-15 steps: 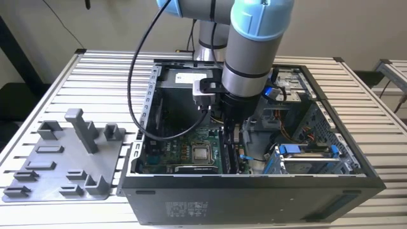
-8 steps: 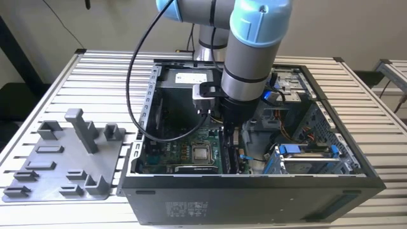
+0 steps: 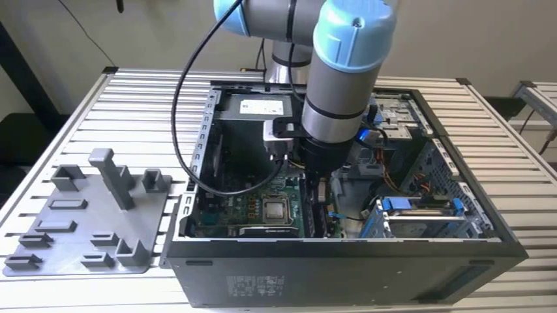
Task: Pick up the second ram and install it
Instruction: 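Press down the second ram until it locks into place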
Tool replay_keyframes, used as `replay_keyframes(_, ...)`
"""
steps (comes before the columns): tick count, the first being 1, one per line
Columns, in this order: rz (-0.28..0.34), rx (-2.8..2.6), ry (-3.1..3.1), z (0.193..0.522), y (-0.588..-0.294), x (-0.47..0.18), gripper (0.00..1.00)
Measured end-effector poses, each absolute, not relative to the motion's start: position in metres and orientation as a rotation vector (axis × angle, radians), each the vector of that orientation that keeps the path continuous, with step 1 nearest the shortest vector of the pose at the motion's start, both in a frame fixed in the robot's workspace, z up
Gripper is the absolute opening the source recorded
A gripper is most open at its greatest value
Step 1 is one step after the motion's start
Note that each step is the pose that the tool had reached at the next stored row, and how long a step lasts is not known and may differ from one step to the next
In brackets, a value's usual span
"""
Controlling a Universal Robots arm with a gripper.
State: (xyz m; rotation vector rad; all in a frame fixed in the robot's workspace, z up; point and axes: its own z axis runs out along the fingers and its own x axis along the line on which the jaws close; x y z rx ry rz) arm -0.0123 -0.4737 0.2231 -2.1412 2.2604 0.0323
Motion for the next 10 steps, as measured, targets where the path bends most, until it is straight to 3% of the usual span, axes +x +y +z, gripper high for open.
replay_keyframes(10, 0.035, -2.139, 2.258, 0.2249, -0.4733, -0.0122, 0.11)
